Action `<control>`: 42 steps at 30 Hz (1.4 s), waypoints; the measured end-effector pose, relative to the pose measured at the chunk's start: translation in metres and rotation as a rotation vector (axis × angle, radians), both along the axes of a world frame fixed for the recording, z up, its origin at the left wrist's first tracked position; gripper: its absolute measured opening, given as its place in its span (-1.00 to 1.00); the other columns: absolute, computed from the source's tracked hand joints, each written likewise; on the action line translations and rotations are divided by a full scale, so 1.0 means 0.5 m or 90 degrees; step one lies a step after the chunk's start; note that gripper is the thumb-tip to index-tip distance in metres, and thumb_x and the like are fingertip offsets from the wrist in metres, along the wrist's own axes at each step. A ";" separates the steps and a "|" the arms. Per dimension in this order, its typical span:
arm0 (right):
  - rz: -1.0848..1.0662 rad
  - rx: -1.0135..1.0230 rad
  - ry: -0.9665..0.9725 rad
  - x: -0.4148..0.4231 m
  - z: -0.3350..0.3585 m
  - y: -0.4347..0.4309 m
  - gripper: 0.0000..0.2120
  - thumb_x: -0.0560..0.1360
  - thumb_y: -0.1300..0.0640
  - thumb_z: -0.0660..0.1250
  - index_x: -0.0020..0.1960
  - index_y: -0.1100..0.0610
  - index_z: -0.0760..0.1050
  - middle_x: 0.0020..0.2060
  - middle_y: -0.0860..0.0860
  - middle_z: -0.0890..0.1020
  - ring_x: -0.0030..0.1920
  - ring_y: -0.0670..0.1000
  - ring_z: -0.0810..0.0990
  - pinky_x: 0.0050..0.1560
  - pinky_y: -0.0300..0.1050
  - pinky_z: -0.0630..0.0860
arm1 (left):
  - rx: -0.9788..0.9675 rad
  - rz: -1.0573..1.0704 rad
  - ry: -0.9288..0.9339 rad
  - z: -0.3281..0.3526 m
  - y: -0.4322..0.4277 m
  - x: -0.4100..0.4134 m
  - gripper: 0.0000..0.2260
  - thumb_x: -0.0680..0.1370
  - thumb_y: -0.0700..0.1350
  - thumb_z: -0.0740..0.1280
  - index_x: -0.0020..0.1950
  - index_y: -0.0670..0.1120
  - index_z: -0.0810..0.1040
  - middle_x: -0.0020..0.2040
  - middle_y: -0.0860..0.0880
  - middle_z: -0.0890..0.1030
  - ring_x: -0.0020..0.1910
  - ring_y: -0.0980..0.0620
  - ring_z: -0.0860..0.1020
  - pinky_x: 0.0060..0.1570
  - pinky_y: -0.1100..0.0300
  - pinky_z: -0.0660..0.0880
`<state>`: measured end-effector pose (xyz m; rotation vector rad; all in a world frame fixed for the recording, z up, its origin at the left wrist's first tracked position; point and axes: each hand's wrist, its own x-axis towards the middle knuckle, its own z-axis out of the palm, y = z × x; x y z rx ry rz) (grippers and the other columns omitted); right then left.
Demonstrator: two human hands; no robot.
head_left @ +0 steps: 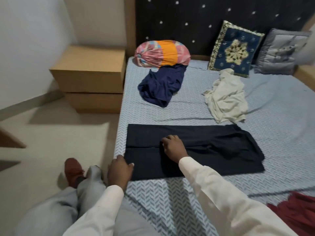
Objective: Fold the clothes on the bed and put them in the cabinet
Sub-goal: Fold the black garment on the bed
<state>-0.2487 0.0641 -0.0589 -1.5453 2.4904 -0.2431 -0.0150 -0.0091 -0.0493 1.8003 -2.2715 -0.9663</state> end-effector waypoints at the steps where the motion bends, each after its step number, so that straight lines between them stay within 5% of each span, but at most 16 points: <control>1: 0.016 0.000 0.003 0.028 0.003 -0.026 -0.72 0.58 0.06 0.19 0.24 0.06 0.53 0.15 0.11 0.55 0.16 0.21 0.45 0.14 0.01 0.42 | 0.020 0.013 -0.014 0.000 -0.004 0.012 -0.59 0.47 0.05 0.41 0.16 -0.19 0.44 0.14 -0.25 0.58 0.13 -0.28 0.54 0.07 -0.01 0.51; 6: 0.048 0.004 -0.066 0.135 0.020 -0.122 -0.67 0.61 -0.09 0.17 0.18 0.11 0.54 0.12 0.15 0.54 0.17 0.19 0.45 0.17 0.05 0.43 | 0.065 0.021 -0.008 -0.011 -0.011 0.039 -0.64 0.44 0.10 0.41 0.05 -0.15 0.53 0.05 -0.18 0.64 0.06 -0.20 0.59 -0.04 0.09 0.53; 10: 0.071 0.010 -0.146 0.178 0.036 -0.184 -0.81 0.55 -0.01 0.23 0.08 0.07 0.47 0.04 0.14 0.54 0.12 0.19 0.50 0.08 0.06 0.49 | 0.029 0.034 0.009 -0.008 -0.009 0.039 -0.76 0.46 0.08 0.39 -0.17 -0.06 0.46 -0.05 -0.15 0.60 -0.03 -0.18 0.57 -0.16 0.11 0.45; 15: 0.090 0.009 -0.211 0.189 0.055 -0.212 -0.84 0.38 0.14 0.32 -0.04 0.03 0.49 -0.06 0.05 0.59 -0.05 0.10 0.57 -0.09 0.01 0.55 | -0.005 0.078 0.055 -0.005 -0.005 0.040 -0.81 0.50 -0.01 0.33 -0.22 0.00 0.34 -0.10 -0.10 0.57 -0.09 -0.18 0.53 -0.20 0.11 0.40; 23: 0.179 0.101 -0.176 0.179 0.038 -0.216 -0.87 0.43 0.12 0.42 -0.04 -0.05 0.59 -0.05 0.02 0.57 0.04 0.01 0.42 0.01 -0.13 0.36 | 0.016 0.075 0.052 -0.004 0.002 0.043 -0.83 0.50 0.04 0.36 -0.08 0.01 0.42 -0.02 -0.06 0.57 -0.01 -0.14 0.55 -0.09 0.08 0.48; 27: 0.165 0.082 -0.166 0.174 0.038 -0.231 -0.88 0.43 0.08 0.43 -0.08 -0.11 0.58 -0.06 -0.04 0.56 0.05 0.03 0.46 0.08 -0.03 0.47 | 0.045 0.051 0.023 -0.003 0.007 0.045 -0.68 0.48 0.02 0.39 0.16 -0.06 0.43 0.12 -0.11 0.52 0.11 -0.18 0.54 0.04 0.03 0.50; 32: 0.111 0.085 -0.193 0.179 0.041 -0.224 -0.80 0.42 0.10 0.44 0.01 -0.01 0.51 -0.05 -0.06 0.58 0.04 0.04 0.56 0.02 -0.01 0.53 | 0.066 0.077 0.031 0.002 0.011 0.045 -0.64 0.47 0.03 0.40 0.16 -0.10 0.41 0.14 -0.14 0.53 0.12 -0.20 0.54 0.03 0.03 0.50; 36: -0.001 0.086 -0.280 0.173 0.052 -0.238 -0.67 0.39 -0.08 0.43 0.05 0.03 0.44 -0.05 0.00 0.62 -0.03 0.05 0.59 0.05 0.04 0.56 | 0.106 0.105 0.049 0.006 0.004 0.042 -0.63 0.44 0.08 0.41 0.12 -0.11 0.46 0.08 -0.13 0.61 0.07 -0.20 0.58 -0.02 0.06 0.53; 42: -0.080 0.171 -0.107 0.221 0.067 -0.304 -0.35 0.46 -0.17 0.34 0.37 0.18 0.26 0.23 0.13 0.51 0.21 0.19 0.53 0.04 -0.01 0.49 | 0.171 0.093 0.136 0.002 -0.004 0.040 -0.83 0.41 0.06 0.37 -0.10 0.01 0.54 -0.03 -0.02 0.64 -0.04 -0.11 0.58 -0.10 0.13 0.48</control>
